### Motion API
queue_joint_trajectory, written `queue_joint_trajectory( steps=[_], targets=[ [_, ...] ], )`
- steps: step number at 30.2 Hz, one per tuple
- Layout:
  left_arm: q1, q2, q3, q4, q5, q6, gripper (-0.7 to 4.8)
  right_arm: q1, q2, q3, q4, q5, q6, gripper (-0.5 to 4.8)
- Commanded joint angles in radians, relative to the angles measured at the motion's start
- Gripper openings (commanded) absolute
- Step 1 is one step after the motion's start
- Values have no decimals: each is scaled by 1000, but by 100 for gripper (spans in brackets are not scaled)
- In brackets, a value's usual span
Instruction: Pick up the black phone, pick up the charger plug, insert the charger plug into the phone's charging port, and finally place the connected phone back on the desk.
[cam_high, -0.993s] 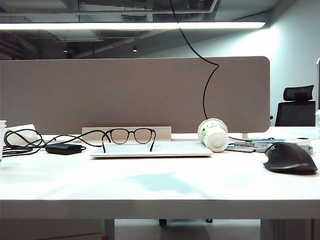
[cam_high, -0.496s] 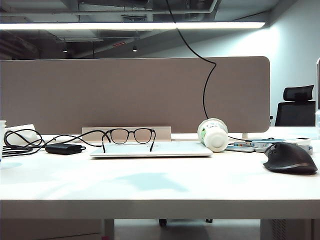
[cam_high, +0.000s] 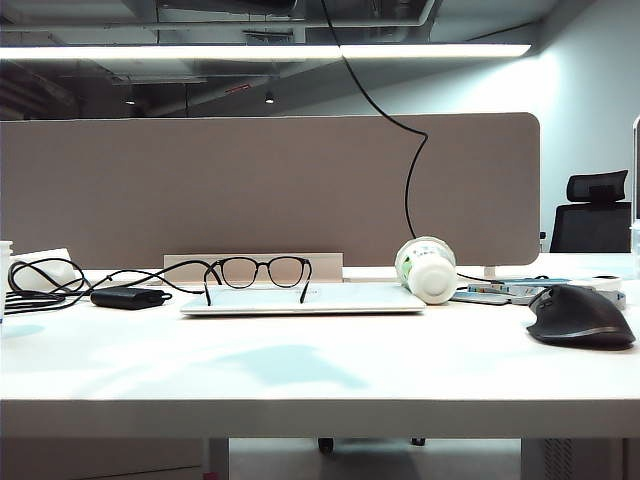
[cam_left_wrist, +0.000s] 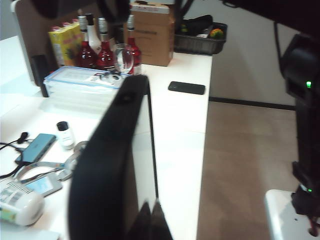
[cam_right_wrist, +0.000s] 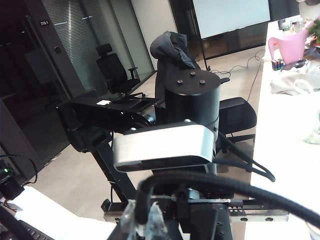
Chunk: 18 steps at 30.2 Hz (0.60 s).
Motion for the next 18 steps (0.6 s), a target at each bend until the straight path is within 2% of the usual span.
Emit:
queue_joint_trajectory(
  steps=[1,11,18],
  targets=[
    [8,-7,6,16,31,11,-7,3,-6,3,-55,-6,-63,-8],
    [15,-7,6,-27,43,15,-6,3,-19,4,-187,-6,-266,-8],
    [15,-7,6,-26,40,15,-6,1,-22,4,-197,-3,-291,-8]
  ],
)
